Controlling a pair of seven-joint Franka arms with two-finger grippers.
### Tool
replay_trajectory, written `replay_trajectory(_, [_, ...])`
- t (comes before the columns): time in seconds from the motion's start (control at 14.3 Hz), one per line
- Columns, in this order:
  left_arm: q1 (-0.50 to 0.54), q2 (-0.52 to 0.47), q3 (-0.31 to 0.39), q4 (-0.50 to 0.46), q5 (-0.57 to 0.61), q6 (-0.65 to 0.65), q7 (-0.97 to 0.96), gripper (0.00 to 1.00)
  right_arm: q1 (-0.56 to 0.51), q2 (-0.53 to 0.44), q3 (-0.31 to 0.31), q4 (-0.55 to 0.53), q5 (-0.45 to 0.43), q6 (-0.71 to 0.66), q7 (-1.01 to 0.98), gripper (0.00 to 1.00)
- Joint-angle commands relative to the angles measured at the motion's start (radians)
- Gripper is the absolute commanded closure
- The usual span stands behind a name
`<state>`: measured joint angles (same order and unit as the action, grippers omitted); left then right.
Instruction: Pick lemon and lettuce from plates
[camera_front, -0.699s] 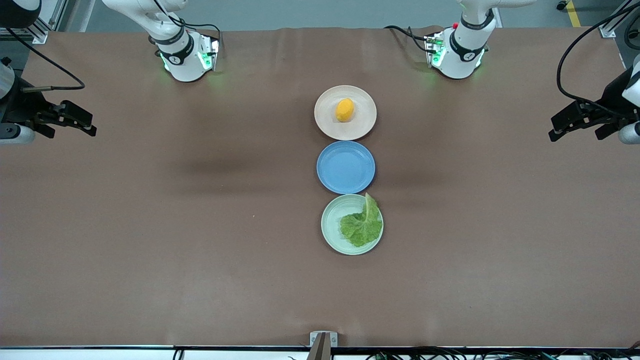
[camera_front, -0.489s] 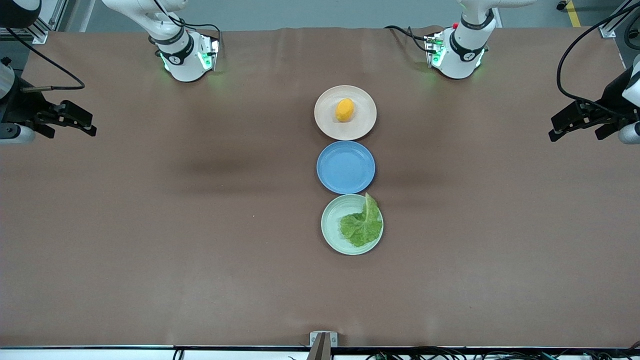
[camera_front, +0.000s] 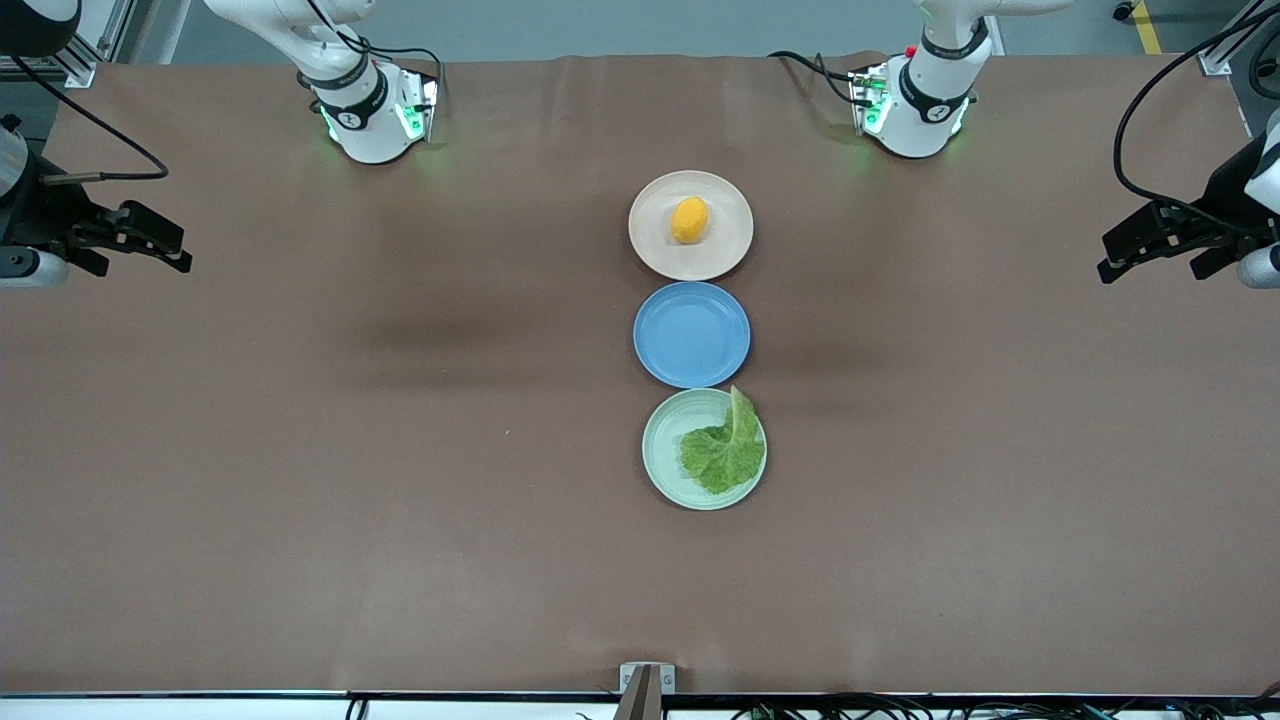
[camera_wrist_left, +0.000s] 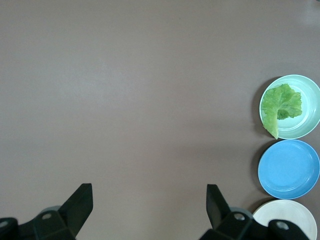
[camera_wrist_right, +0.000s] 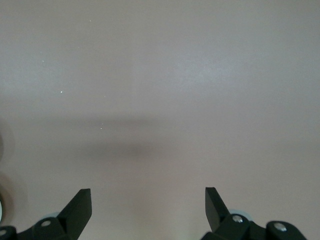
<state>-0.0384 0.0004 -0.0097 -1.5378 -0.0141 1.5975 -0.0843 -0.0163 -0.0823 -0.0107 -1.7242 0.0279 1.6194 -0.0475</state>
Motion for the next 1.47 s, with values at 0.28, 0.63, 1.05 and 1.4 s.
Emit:
replay_trajectory(0.28, [-0.034, 0.078, -0.022, 0.011, -0.017, -0.013, -0.102, 0.00, -0.027, -0.027, 0.014, -0.025, 0.018, -0.001, -0.015, 0.00])
replay_trajectory(0.63, [-0.127, 0.219, -0.052, 0.037, -0.012, 0.038, -0.346, 0.00, -0.028, 0.004, 0.014, 0.029, 0.009, -0.015, -0.003, 0.00])
replay_trajectory(1.05, [-0.265, 0.453, -0.052, 0.157, -0.014, 0.218, -0.769, 0.00, -0.034, 0.177, 0.012, 0.081, 0.004, -0.004, -0.017, 0.00])
replay_trajectory(1.4, [-0.365, 0.594, -0.053, 0.185, -0.017, 0.505, -1.277, 0.00, 0.053, 0.207, 0.021, 0.071, 0.024, -0.033, 0.142, 0.00])
